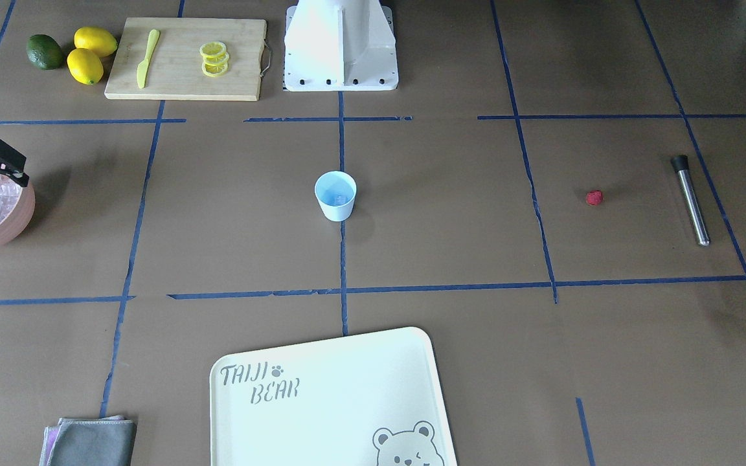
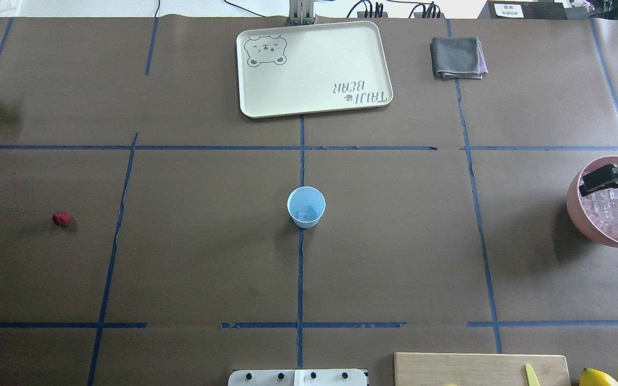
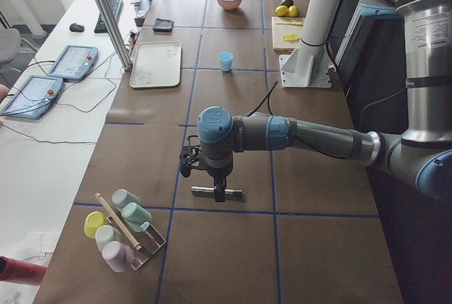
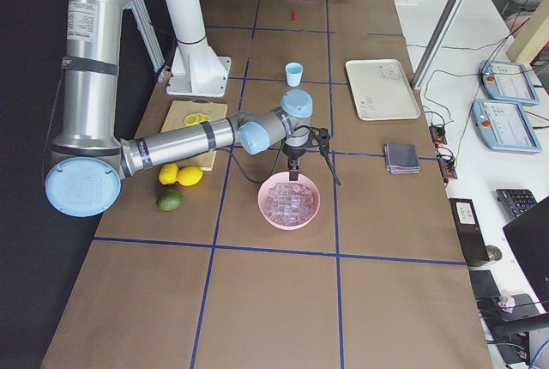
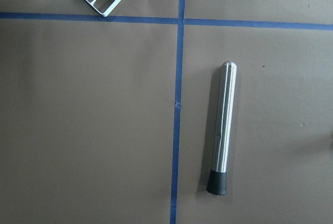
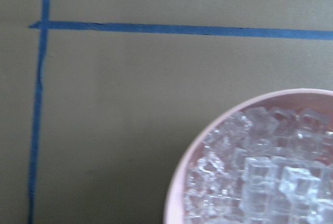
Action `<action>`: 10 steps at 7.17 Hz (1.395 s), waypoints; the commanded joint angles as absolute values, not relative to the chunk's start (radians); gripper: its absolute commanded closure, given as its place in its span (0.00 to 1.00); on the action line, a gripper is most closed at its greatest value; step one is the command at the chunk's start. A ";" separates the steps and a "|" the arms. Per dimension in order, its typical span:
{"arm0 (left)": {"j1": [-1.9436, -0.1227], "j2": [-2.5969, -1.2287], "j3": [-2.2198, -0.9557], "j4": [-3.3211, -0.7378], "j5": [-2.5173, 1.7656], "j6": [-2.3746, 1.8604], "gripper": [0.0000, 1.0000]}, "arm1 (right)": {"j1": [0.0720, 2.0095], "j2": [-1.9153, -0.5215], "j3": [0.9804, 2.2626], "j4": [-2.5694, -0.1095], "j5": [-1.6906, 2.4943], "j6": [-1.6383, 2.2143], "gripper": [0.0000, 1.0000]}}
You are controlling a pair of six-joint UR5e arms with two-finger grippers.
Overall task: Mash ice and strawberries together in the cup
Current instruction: 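Return the right gripper to the bowl and grasp another ice cube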
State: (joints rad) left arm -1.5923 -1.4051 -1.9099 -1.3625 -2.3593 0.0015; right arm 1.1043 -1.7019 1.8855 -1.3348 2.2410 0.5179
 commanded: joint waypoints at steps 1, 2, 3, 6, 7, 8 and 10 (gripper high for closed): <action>-1.592 -1.405 -1.911 -1.362 -2.359 0.002 0.00 | 1.146 -1.729 1.819 -1.335 2.226 0.335 0.01; -1.592 -1.405 -1.910 -1.364 -2.359 0.002 0.00 | 1.153 -1.732 1.803 -1.333 2.227 0.296 0.01; -1.592 -1.405 -1.911 -1.362 -2.359 0.002 0.00 | 1.154 -1.738 1.790 -1.332 2.227 0.279 0.01; -1.592 -1.405 -1.911 -1.364 -2.359 0.002 0.00 | 1.150 -1.724 1.769 -1.331 2.221 0.291 0.02; -1.592 -1.405 -1.911 -1.362 -2.359 0.002 0.00 | 1.149 -1.723 1.755 -1.328 2.220 0.290 0.05; -1.592 -1.405 -1.911 -1.364 -2.358 0.002 0.00 | 1.147 -1.721 1.749 -1.328 2.217 0.290 0.05; -1.592 -1.405 -1.910 -1.362 -2.358 0.003 0.00 | 1.137 -1.720 1.749 -1.328 2.217 0.291 0.14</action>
State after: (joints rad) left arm -1.5923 -1.4051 -1.9111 -1.3632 -2.3579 0.0019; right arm 1.1411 -1.7211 1.7500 -1.3286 2.2171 0.2909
